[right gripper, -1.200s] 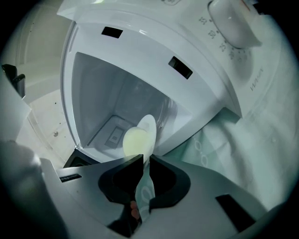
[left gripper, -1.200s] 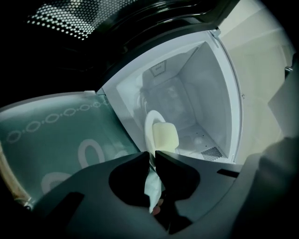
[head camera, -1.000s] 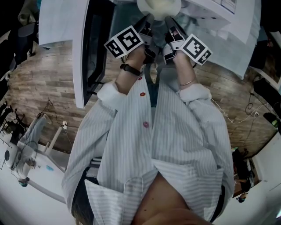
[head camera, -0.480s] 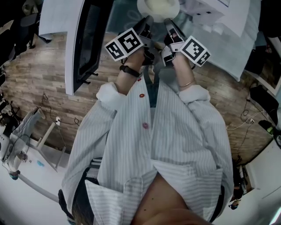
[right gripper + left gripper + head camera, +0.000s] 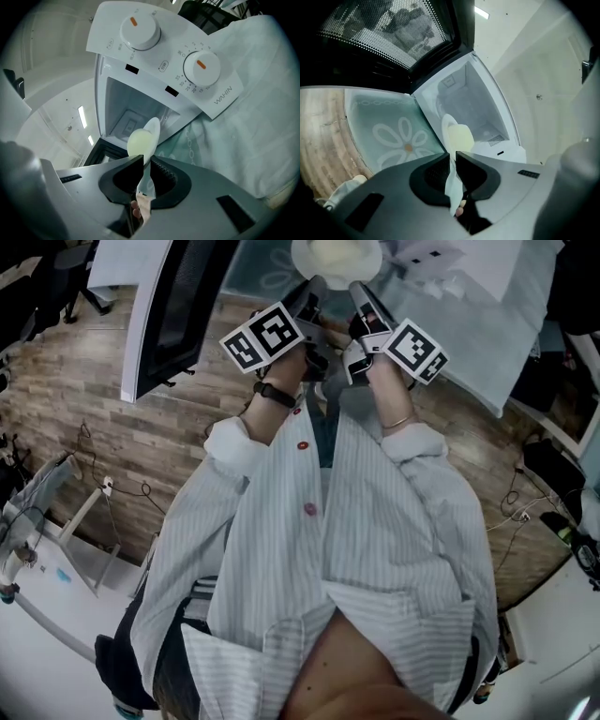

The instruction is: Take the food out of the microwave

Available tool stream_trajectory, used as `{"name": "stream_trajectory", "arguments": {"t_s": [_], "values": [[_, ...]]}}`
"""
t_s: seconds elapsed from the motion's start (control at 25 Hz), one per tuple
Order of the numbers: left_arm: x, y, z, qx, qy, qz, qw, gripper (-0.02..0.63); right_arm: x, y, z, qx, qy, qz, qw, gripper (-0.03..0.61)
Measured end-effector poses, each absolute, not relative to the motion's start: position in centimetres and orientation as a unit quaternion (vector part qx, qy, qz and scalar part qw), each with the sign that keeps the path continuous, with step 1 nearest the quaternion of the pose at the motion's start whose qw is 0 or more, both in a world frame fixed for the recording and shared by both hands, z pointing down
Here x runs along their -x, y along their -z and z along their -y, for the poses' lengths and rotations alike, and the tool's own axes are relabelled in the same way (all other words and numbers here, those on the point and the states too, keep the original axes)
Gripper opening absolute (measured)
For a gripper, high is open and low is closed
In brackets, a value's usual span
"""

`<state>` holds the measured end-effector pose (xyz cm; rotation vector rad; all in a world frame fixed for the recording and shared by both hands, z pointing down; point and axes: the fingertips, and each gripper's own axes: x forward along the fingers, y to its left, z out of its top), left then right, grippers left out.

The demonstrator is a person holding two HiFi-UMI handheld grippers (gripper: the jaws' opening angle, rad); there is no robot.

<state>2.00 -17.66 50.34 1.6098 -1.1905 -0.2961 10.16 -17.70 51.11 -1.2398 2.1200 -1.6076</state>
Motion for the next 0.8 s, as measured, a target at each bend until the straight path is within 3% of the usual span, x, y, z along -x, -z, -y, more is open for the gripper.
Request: {"name": "stream_trajectory", "arguments": {"t_s": [0.8], "values": [[-5.0,-42.7,10.9,-0.679,0.163,0.494,0.518,0.046,-13.1,-43.4,11.3,0.383,0.531,-0.746,0.121,0.063]]}}
